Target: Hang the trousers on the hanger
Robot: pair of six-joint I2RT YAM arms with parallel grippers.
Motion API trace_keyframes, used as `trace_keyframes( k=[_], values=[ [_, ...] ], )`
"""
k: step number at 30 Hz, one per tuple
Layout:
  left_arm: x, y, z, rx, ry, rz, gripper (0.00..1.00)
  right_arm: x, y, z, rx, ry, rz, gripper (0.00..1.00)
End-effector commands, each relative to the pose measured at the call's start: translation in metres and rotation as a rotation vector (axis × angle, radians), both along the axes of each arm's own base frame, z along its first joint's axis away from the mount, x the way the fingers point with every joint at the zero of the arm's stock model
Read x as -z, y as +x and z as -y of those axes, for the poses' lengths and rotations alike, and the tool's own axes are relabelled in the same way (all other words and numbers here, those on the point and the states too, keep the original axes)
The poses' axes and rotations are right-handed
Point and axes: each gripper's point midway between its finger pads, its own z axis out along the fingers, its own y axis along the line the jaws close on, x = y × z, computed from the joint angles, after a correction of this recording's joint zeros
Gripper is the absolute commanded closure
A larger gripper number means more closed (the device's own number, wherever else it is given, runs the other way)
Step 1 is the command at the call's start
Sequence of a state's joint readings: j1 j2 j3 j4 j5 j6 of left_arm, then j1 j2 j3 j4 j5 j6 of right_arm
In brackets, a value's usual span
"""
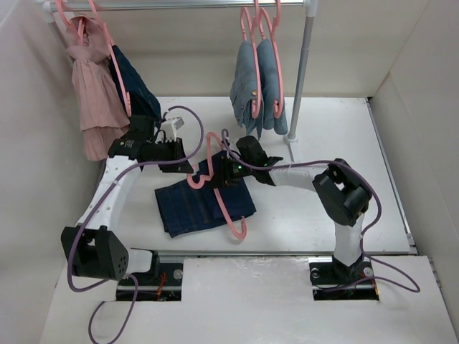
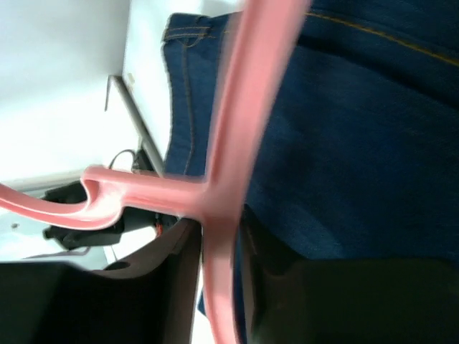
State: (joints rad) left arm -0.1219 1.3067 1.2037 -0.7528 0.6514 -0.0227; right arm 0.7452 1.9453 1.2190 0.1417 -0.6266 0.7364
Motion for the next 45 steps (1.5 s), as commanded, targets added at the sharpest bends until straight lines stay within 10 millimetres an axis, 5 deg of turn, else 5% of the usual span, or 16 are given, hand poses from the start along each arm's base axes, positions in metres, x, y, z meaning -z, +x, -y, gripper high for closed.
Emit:
trace_keyframes(
  k=[1,3,6,7,12,16,18,21,23,27,33,41,45],
  values=[
    [-0.007,0.001,0.002,0.002,-0.054,0.001,1.0,-0.031,0.0,-0.008,-0.086,0.09,0.078,0.61],
    [-0.007,0.003,0.006,0.009,-0.077,-0.018,1.0,-0.031,-0.002,-0.007,-0.093,0.087,0.067,0.61],
    [-0.012,0.005,0.01,0.032,-0.1,-0.004,0.98,-0.026,-0.005,-0.005,-0.093,0.076,0.053,1.0],
    [-0.012,0.005,0.01,0.057,-0.098,0.014,0.66,-0.027,-0.007,-0.005,-0.103,0.081,0.049,1.0],
    [-0.044,0.007,-0.006,0.104,-0.068,0.195,0.0,-0.045,-0.007,0.009,-0.168,0.149,0.006,1.0],
    [-0.1,0.0,-0.034,-0.072,-0.137,0.503,0.0,-0.056,-0.003,0.021,-0.229,0.207,-0.039,1.0],
    [-0.102,-0.001,-0.037,-0.139,-0.152,0.536,0.0,-0.059,-0.003,0.028,-0.268,0.235,-0.061,1.0],
    [-0.052,-0.005,-0.03,-0.245,-0.198,0.31,0.2,-0.067,-0.003,0.03,-0.298,0.262,-0.056,1.0],
    [0.001,-0.012,-0.02,-0.257,-0.207,0.101,0.37,-0.076,0.0,0.033,-0.303,0.277,-0.042,1.0],
    [0.057,-0.034,0.009,-0.204,-0.172,-0.169,0.4,-0.085,0.01,0.043,-0.294,0.295,-0.026,1.0],
    [0.075,-0.025,0.036,-0.158,-0.15,-0.175,0.22,-0.083,0.013,0.045,-0.293,0.299,-0.028,1.0],
    [0.097,-0.006,0.059,-0.131,-0.102,-0.193,0.2,-0.081,0.017,0.043,-0.284,0.302,-0.017,1.0],
    [0.119,-0.003,0.046,-0.185,0.001,-0.21,0.21,-0.081,0.018,0.043,-0.271,0.298,-0.024,1.0]
  ],
)
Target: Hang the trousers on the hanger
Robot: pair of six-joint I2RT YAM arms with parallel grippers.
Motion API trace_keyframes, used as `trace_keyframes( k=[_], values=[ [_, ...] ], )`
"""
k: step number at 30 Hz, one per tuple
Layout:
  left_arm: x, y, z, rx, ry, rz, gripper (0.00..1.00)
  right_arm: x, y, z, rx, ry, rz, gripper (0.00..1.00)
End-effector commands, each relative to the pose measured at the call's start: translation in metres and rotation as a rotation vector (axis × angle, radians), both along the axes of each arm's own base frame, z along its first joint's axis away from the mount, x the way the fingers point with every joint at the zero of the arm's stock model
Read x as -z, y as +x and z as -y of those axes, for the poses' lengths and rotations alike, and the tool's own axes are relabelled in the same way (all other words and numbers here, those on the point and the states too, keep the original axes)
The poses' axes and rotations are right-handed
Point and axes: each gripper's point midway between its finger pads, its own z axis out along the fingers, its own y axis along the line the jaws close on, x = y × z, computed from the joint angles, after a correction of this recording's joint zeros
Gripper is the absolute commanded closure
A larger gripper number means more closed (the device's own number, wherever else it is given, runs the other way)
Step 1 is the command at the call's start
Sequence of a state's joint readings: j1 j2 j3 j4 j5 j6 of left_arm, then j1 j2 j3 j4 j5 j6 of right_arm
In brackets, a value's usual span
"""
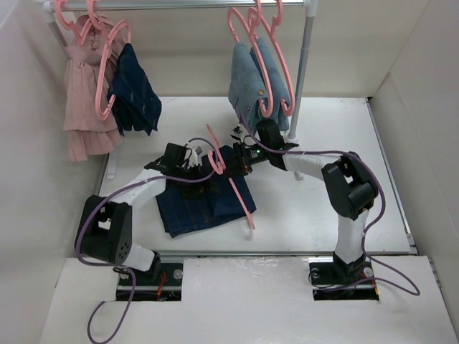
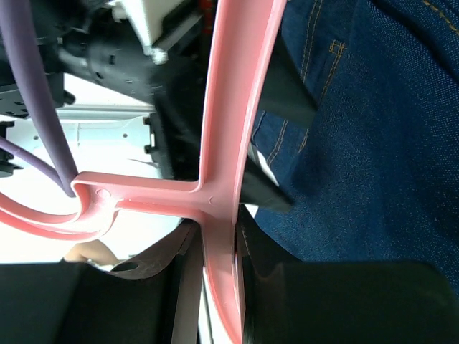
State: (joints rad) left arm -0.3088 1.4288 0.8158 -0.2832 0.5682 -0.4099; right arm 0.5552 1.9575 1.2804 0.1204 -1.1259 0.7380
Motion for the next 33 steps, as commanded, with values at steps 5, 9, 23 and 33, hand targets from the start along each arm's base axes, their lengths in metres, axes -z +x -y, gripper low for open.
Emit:
trace_keyframes(
  k=[5,9,23,33],
  values=[
    [-0.001,0.032,0.006,-0.032,0.015,0.056,0.28,-0.024,0.012,-0.006,-0.014,0.08,0.114,1.0],
    [-0.001,0.037,0.018,0.005,-0.033,0.066,0.48,-0.018,0.009,-0.004,-0.014,0.073,0.104,1.0],
    [-0.094,0.007,0.025,0.269,-0.299,0.186,1.0,-0.022,0.0,0.001,0.021,0.066,0.045,1.0],
    [-0.208,-0.064,-0.009,0.596,-0.453,0.513,1.0,-0.073,-0.022,-0.009,0.101,0.275,-0.086,1.0]
  ],
)
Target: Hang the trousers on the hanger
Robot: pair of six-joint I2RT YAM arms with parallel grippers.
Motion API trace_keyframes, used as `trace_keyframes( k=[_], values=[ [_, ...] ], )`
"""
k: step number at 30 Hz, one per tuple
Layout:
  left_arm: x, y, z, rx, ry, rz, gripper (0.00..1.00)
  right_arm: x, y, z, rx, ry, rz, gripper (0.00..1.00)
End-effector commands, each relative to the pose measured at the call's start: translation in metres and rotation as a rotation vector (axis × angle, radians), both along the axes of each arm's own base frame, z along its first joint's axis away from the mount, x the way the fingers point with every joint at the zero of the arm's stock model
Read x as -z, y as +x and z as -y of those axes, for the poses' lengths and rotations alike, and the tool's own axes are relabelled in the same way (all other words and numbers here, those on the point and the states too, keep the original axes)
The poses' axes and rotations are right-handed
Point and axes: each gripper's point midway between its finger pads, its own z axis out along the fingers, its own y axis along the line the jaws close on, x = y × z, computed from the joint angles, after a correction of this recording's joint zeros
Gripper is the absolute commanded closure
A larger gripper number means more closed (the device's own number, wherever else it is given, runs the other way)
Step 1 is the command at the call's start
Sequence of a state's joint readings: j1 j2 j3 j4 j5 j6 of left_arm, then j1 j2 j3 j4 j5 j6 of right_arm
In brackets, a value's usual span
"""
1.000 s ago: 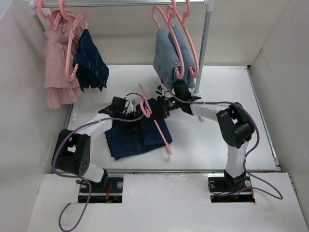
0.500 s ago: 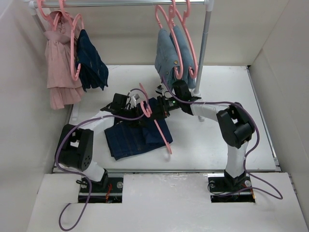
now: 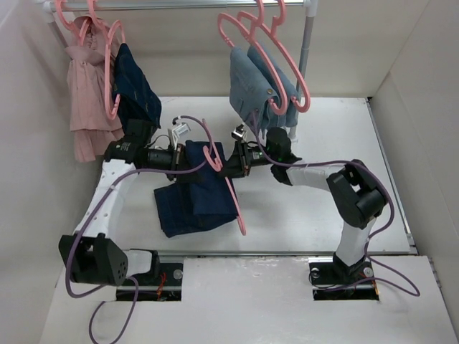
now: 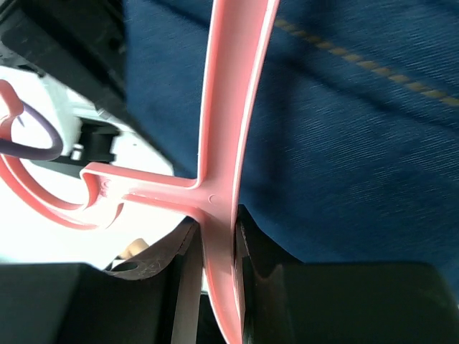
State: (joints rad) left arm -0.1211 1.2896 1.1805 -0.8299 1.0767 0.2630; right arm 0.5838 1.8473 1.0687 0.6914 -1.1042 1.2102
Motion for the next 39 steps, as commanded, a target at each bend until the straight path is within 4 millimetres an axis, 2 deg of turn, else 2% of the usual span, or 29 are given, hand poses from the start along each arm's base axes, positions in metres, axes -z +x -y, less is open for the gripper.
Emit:
trace_keyframes(
  k=[1,4,6,8,9,10,13,15,17,22,24,25,29,31,33,34,36,39],
  values=[
    [-0.065,-0.04,0.007,0.15,-0.201,0.121,1.0,-0.013,-0.001,-0.007,0.046,0.087,-0.04,1.0],
    [-0.093,-0.049,0.006,0.165,-0.265,0.143,1.0,-0.004,-0.006,-0.016,0.06,0.082,-0.062,1.0],
    [-0.106,-0.053,0.005,0.171,-0.284,0.165,1.0,0.0,-0.003,-0.016,0.094,0.09,-0.093,1.0],
    [-0.133,-0.055,0.005,0.176,-0.32,0.205,1.0,0.013,-0.003,-0.012,0.134,0.089,-0.122,1.0],
    [-0.133,-0.055,0.005,0.173,-0.321,0.196,1.0,0.011,-0.003,-0.012,0.133,0.096,-0.114,1.0],
    [-0.148,-0.057,0.006,0.19,-0.345,0.234,1.0,0.015,-0.001,-0.013,0.144,0.091,-0.121,1.0],
    [-0.171,-0.058,0.007,0.18,-0.366,0.26,1.0,0.034,0.0,-0.008,0.166,0.063,-0.156,1.0],
    [-0.175,-0.059,0.008,0.178,-0.37,0.272,1.0,0.038,0.003,-0.003,0.186,0.063,-0.158,1.0],
    [-0.175,-0.053,0.007,0.151,-0.346,0.301,1.0,0.045,0.004,0.003,0.2,0.05,-0.165,1.0],
    [-0.177,-0.05,0.007,0.125,-0.341,0.286,1.0,0.093,0.01,0.021,0.263,-0.077,-0.198,1.0],
    [-0.178,-0.05,0.007,0.124,-0.343,0.285,1.0,0.102,0.017,0.028,0.287,-0.082,-0.193,1.0],
    [-0.179,-0.053,0.007,0.125,-0.343,0.294,1.0,0.104,0.014,0.029,0.274,-0.077,-0.203,1.0],
    [-0.182,-0.059,0.007,0.126,-0.346,0.311,1.0,0.109,0.03,0.045,0.279,0.027,-0.188,1.0],
    [-0.17,-0.05,0.006,0.088,-0.312,0.302,1.0,0.096,0.038,0.056,0.288,0.12,-0.259,1.0],
    [-0.161,-0.05,0.003,0.07,-0.27,0.322,1.0,0.084,0.034,0.067,0.271,0.219,-0.306,1.0],
    [-0.15,-0.042,0.0,0.056,-0.221,0.357,1.0,0.081,0.034,0.067,0.27,0.225,-0.282,1.0],
    [-0.133,-0.039,-0.005,0.028,-0.156,0.329,1.0,0.079,0.029,0.068,0.265,0.2,-0.251,1.0],
    [-0.123,-0.038,-0.006,0.054,-0.138,0.322,1.0,0.087,0.016,0.068,0.254,0.167,-0.275,1.0]
  ],
)
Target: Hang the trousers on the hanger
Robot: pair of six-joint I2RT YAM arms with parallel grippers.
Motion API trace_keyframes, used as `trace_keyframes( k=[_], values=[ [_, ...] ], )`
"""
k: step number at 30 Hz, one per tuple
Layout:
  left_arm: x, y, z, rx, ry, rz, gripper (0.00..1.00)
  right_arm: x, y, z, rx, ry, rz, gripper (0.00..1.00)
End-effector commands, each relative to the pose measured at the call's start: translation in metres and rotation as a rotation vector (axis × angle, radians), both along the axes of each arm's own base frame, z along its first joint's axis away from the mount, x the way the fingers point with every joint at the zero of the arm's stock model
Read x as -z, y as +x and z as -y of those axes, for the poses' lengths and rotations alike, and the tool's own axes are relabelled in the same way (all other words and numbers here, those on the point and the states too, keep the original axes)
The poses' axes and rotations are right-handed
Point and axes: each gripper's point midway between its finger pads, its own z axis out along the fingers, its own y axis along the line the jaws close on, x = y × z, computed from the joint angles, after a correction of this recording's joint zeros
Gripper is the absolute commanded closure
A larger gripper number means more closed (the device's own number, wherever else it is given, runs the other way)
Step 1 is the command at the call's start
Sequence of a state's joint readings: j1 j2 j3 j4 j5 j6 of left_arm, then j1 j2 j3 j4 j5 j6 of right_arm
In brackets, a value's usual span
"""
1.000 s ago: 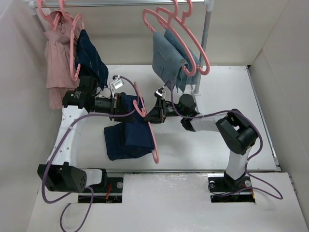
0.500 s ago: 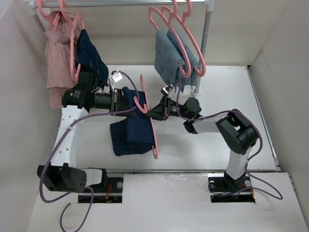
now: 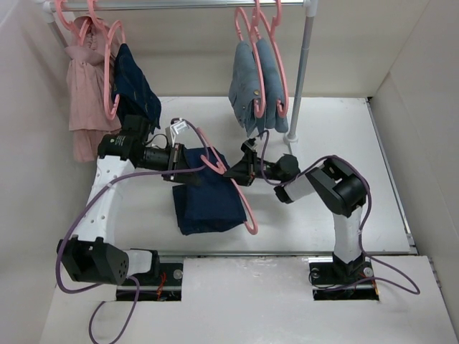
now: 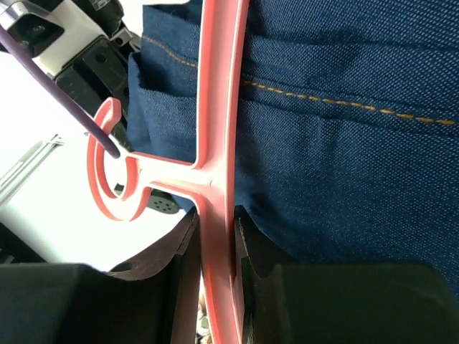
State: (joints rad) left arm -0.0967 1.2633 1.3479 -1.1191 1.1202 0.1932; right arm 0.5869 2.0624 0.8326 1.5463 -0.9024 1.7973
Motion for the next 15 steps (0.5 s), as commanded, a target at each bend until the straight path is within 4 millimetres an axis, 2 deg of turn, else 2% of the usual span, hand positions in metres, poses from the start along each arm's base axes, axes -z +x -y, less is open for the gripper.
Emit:
trace_keyframes(
  k=[1,3,5,6,8,10,13,14,15],
  values=[
    [-0.074,-0.004,-0.003,0.076,-0.11,0.494,1.0,0.063,0.009,0.06,0.091,-0.064,-0.008,1.0],
    [-0.076,-0.001,-0.003,0.078,-0.111,0.517,1.0,0.067,0.009,0.07,0.124,-0.068,-0.02,1.0],
    [-0.072,0.006,-0.006,0.032,-0.074,0.507,1.0,0.062,0.012,0.076,0.147,-0.05,-0.023,1.0],
    [-0.058,0.019,-0.012,-0.012,-0.005,0.511,1.0,0.062,0.012,0.076,0.147,-0.05,-0.023,1.0],
    [-0.041,0.029,-0.02,-0.079,0.067,0.479,1.0,0.052,0.006,0.073,0.132,-0.038,-0.009,1.0],
    [-0.009,0.045,-0.03,-0.15,0.145,0.427,1.0,0.04,-0.001,0.063,0.093,-0.018,0.034,1.0],
    [0.015,0.058,-0.035,-0.207,0.182,0.392,1.0,0.033,-0.008,0.05,0.052,-0.018,0.024,1.0],
    [0.018,0.06,-0.034,-0.21,0.188,0.392,1.0,0.028,-0.007,0.049,0.052,-0.013,0.033,1.0],
    [0.024,0.061,-0.029,-0.194,0.2,0.392,1.0,0.032,-0.009,0.046,0.041,-0.025,0.024,1.0]
  ],
)
